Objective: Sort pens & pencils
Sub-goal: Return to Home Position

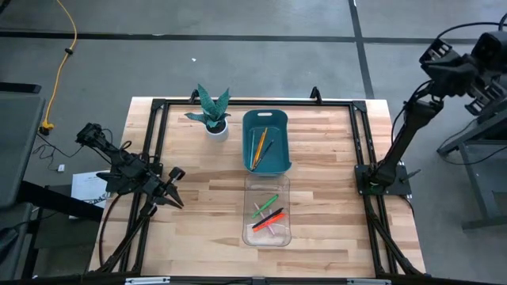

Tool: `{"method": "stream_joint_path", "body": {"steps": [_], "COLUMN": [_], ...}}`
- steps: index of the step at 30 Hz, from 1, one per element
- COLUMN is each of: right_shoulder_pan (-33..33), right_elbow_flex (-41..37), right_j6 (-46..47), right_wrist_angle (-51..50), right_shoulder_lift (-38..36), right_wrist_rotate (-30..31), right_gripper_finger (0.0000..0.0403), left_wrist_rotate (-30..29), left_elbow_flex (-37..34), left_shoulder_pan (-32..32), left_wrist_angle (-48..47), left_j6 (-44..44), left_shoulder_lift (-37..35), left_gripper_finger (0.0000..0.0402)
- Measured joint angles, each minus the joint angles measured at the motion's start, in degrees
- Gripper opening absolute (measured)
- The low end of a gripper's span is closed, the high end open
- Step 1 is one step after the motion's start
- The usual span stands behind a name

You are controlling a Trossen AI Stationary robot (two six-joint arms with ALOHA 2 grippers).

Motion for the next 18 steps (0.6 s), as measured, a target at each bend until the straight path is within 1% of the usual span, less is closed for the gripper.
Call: {"method": "stream_joint_path", "body": {"steps": [4,7,10,15,18], "right_shoulder_pan": [-2.25,-4.16,-6.49,-11.74,-15.9], "right_elbow_flex": [0.0,0.0,0.02,0.02,0.0], "right_j6": [0.38,2.87,7.5,15.51,18.77], "right_wrist_angle": [-1.56,-5.2,-10.53,-19.96,-24.29], "right_shoulder_lift": [-1.05,-2.23,-3.23,-4.18,-4.79], "right_wrist_rotate": [3.07,2.88,2.46,-1.92,-6.15], "right_gripper_finger": [0.0041,0.0041,0.0041,0.0041,0.0041], "left_wrist_rotate": [0.0,-0.02,0.25,0.19,0.0], "left_elbow_flex": [0.0,0.0,0.0,0.02,0.02], "left_shoulder_pan": [0.0,0.02,0.95,6.86,11.08], "left_wrist_angle": [0.1,0.11,-0.03,0.05,0.04], "left_j6": [0.0,0.0,0.01,0.03,0.04], "left_shoulder_lift": [-0.29,-0.32,-1.43,-2.06,-2.06], "left_gripper_finger": [0.0024,0.0024,0.0024,0.0024,0.0024]}}
